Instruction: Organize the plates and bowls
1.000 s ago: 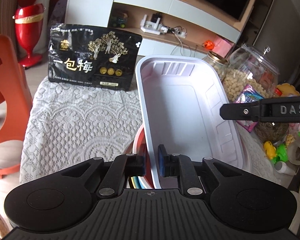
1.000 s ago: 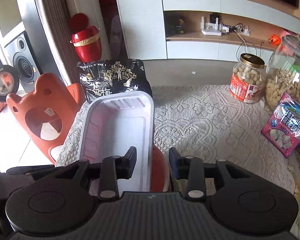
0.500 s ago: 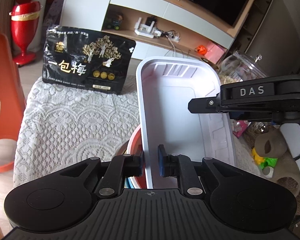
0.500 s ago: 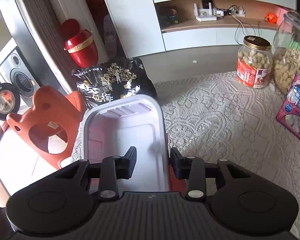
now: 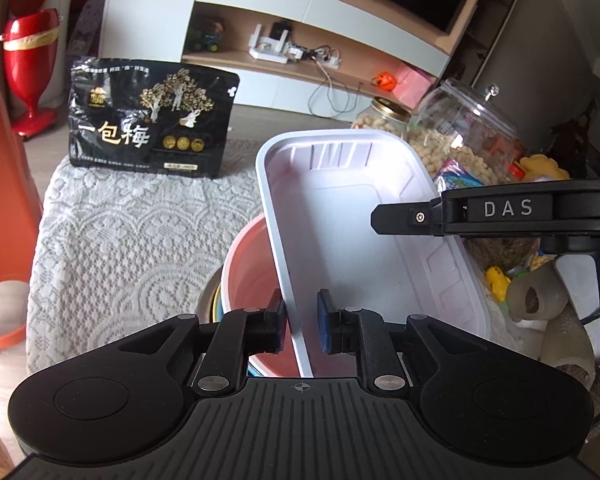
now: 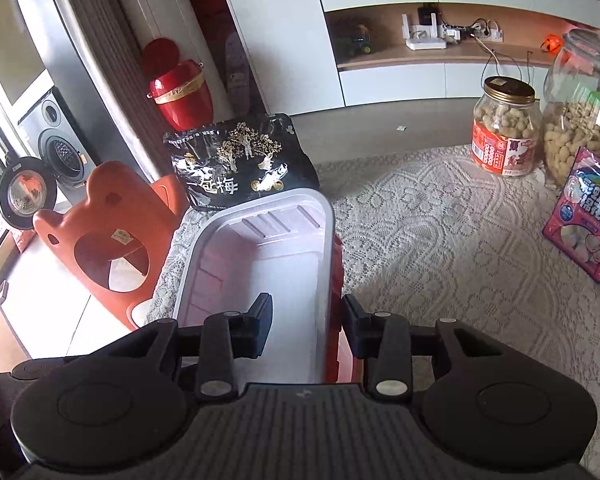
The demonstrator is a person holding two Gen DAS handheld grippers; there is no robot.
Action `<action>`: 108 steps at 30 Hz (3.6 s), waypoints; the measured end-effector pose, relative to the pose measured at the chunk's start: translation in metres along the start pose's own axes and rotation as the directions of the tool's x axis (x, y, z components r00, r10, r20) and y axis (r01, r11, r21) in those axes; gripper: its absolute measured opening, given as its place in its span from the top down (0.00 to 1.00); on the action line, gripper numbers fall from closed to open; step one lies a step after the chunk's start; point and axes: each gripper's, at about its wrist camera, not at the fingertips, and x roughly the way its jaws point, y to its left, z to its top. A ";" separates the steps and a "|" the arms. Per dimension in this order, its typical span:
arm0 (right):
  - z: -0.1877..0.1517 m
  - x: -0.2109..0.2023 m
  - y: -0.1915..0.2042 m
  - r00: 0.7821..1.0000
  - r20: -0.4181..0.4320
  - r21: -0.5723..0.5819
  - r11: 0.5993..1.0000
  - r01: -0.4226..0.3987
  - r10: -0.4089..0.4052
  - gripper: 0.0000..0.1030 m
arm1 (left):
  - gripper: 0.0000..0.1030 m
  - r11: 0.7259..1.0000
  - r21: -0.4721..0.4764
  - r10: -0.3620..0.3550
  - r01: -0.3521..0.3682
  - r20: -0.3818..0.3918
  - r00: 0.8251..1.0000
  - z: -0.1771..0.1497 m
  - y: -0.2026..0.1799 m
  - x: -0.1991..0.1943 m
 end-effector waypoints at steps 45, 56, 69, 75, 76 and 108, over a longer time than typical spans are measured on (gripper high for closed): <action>-0.044 0.001 -0.022 0.995 -0.011 -0.066 0.993 0.097 -0.098 0.58 | 0.80 0.995 -0.082 0.055 -0.049 0.077 0.996 0.006 0.030 -0.038; -0.003 0.023 -0.028 0.998 0.026 0.122 0.991 0.052 -0.056 0.58 | 0.80 0.995 -0.042 0.096 -0.092 0.119 0.988 0.020 0.012 -0.021; 0.015 0.003 0.000 0.994 0.108 0.074 0.997 -0.035 0.027 0.53 | 0.92 0.999 -0.021 0.035 -0.032 0.147 0.989 0.033 0.012 -0.013; 0.018 -0.027 0.010 0.972 0.229 0.012 0.999 -0.052 0.047 0.52 | 0.92 1.000 0.023 0.013 -0.019 0.247 0.969 0.039 0.011 -0.035; 0.018 -0.024 0.010 0.975 0.218 0.007 0.999 -0.037 0.035 0.52 | 0.91 1.000 0.014 0.019 -0.023 0.242 0.970 0.039 0.014 -0.033; -0.061 0.024 -0.029 0.997 0.041 -0.005 0.998 0.059 -0.059 0.74 | 0.78 0.989 0.041 0.139 -0.139 0.012 0.990 -0.016 0.013 0.003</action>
